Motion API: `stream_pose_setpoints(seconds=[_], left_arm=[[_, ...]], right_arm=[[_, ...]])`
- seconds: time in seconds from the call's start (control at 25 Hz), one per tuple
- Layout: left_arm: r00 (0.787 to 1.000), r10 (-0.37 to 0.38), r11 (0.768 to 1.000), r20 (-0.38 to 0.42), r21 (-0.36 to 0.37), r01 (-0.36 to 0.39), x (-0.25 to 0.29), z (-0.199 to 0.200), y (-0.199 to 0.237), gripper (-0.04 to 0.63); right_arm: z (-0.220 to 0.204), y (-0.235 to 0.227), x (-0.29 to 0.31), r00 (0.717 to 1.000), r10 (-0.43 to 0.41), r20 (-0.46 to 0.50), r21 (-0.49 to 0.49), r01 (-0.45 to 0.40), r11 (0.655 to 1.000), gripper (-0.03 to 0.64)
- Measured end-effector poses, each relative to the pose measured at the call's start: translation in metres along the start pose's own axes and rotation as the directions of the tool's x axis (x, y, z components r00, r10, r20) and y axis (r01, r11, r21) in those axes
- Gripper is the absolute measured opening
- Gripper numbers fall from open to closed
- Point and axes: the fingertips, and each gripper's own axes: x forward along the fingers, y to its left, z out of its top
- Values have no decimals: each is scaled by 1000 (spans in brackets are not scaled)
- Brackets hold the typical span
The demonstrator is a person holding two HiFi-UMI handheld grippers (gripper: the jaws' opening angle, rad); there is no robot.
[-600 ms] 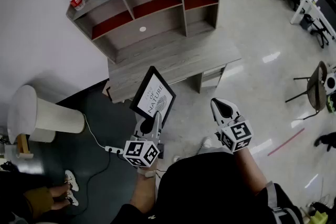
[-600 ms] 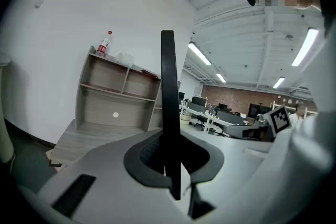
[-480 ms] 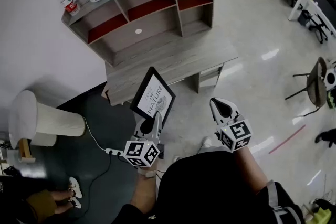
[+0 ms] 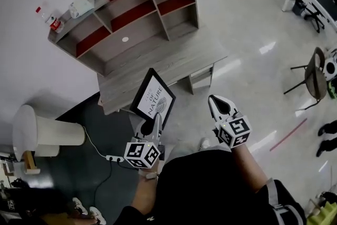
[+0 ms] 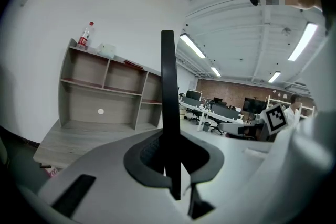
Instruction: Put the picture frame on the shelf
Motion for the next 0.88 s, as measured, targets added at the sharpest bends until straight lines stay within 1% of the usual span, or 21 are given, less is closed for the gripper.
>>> stream_pose_setpoints(seconds=[0.16,0.44,0.6,0.76,0.88], left_arm=[[1000,-7,1000,-21,-6,7,23,-1,3,37],[999,-17,999,-40,-45,15,88,-3,39,37],[998,-49,997,-46,-56,46,141,10,68,37],[995,-77,995,-59,-63,73,196,24,102,37],[992,-99,993,-72,-76,93,232,36,124,37]], right_arm=[[-3,-21,8,1000,-27,-15,20,27,999,-3],[-5,-61,55,996,-74,-47,14,75,997,-3],[10,-90,100,992,-107,-62,-12,107,994,-3],[29,-117,162,988,-137,-74,-50,134,990,-3],[42,-129,208,986,-146,-86,-51,142,989,-3]])
